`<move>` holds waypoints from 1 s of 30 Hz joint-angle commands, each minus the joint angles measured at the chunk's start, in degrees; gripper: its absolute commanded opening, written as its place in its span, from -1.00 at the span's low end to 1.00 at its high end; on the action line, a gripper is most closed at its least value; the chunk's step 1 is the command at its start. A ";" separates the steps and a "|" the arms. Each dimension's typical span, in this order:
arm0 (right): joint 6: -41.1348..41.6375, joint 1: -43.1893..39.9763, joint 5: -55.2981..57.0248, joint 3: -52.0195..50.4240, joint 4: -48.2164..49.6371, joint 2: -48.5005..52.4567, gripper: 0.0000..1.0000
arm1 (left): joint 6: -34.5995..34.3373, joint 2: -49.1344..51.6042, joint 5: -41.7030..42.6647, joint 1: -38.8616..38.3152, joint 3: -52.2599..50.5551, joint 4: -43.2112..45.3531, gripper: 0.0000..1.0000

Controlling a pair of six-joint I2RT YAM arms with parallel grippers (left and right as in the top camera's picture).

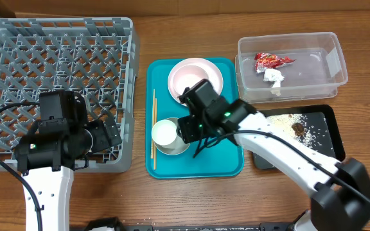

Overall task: Sort waste into correct bins and load items into the dishwasher
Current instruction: 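Grasp the white paper cup with the right gripper and lift it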

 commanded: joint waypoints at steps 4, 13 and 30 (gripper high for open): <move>3.96 1.11 1.95 1.49 2.75 6.21 -0.21 | 0.90 0.17 -0.81 -0.37 0.76 0.09 1.00; 5.38 1.11 2.60 1.81 3.56 7.65 -0.58 | 0.90 0.17 -0.59 -0.37 0.76 0.02 1.00; 1.99 2.56 6.51 20.11 -9.64 9.68 -0.14 | 0.90 0.17 -0.59 -0.37 0.76 0.07 1.00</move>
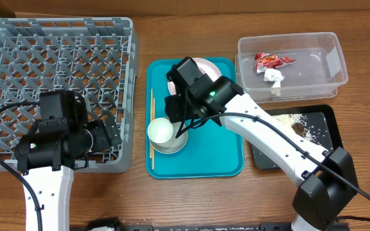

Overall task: Sort waste into correct bins and load items into the dishwasher
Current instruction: 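Grasp the white paper cup with the right gripper and lift it, then hand the paper cup from the right gripper to the left gripper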

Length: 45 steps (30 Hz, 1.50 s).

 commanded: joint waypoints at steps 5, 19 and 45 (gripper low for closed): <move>0.13 2.64 2.51 0.07 -0.13 6.86 -0.21 | 0.87 0.07 -0.59 -0.37 0.74 0.00 1.00; 0.07 0.24 3.17 1.70 -3.17 6.86 -0.92 | 0.87 0.07 -0.52 -0.37 0.74 0.07 1.00; -14.27 -35.52 -45.51 1.03 -12.02 -6.05 -0.92 | 5.77 11.85 50.71 -14.91 0.74 34.25 0.94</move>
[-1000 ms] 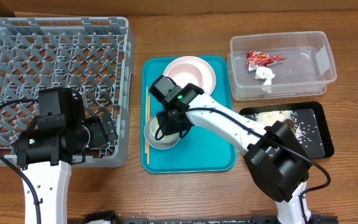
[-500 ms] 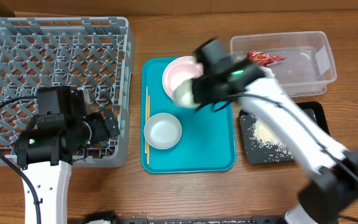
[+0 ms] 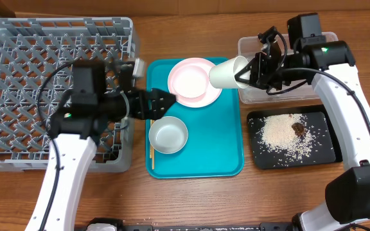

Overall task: Sort waste into correct bins and load items into the dishwasher
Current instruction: 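Hand the paper cup from the right gripper to the left gripper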

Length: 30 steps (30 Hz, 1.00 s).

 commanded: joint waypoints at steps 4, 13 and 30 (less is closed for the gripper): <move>-4.76 0.42 -19.15 -0.04 0.33 0.37 -0.92 | 1.97 1.84 11.50 -6.12 0.74 9.31 1.00; -4.79 0.72 -32.24 -0.04 0.52 0.37 -0.92 | -0.02 1.81 13.25 -11.69 0.74 19.12 1.00; -4.72 3.08 -40.74 -0.04 0.39 0.37 -0.92 | -4.22 1.77 17.73 -11.82 0.74 35.65 0.89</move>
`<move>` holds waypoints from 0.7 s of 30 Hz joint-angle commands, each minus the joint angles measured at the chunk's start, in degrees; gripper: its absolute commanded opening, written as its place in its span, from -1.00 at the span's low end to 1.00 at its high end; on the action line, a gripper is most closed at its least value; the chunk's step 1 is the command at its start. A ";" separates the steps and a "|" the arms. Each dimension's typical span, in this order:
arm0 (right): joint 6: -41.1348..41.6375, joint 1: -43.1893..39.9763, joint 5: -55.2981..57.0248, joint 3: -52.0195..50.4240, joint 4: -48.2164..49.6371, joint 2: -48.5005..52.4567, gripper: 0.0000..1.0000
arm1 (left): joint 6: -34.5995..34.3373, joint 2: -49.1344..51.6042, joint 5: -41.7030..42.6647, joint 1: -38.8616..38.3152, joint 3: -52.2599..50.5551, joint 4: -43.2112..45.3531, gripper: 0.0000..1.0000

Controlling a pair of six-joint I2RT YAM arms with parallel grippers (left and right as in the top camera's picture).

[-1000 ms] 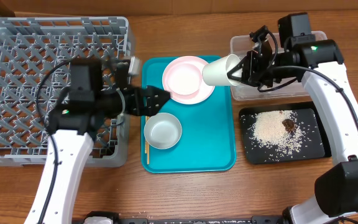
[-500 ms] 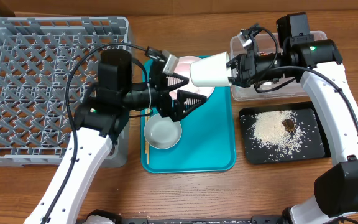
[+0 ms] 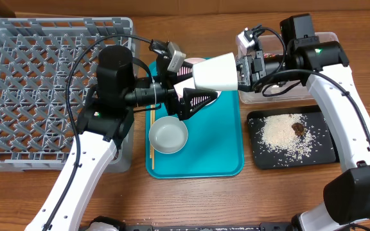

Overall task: Sort waste into correct bins and load items into the dishwasher
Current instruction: 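Hand the paper cup from the right gripper to the left gripper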

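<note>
My right gripper is shut on a white paper cup, held on its side high above the right part of the teal tray, its mouth pointing left. Just below and left of the cup, my left gripper is open over the tray with nothing between its fingers. A pink plate lies at the tray's far end, mostly hidden by the cup and the left arm. Near the tray's left side sit a small empty bowl and a pair of chopsticks.
A grey dish rack fills the left of the table. A clear plastic bin stands at the back right, its contents hidden by the right arm. In front of it lies a black tray with scattered rice.
The left gripper has moved right, from the tray's left edge to a spot under the cup. The cup in the right gripper has shifted a little left and looks larger, closer to the camera.
At first the right gripper was at the cup standing in the bowl while the left arm rested over the rack's corner. Then the cup was out of the bowl, held near the clear bin, with the left arm over the tray. Now both grippers meet over the tray.
</note>
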 commanded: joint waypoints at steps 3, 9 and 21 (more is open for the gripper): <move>-0.44 0.66 -2.38 0.02 0.17 0.33 -0.92 | -4.13 0.17 2.43 -0.35 0.74 3.43 0.79; -0.44 0.66 -2.16 0.02 0.28 0.33 -0.92 | -4.28 0.17 5.79 -0.37 0.74 3.52 0.47; -0.44 0.66 -2.19 0.02 0.26 0.33 -0.77 | -4.20 0.17 5.97 -0.33 0.74 3.32 0.25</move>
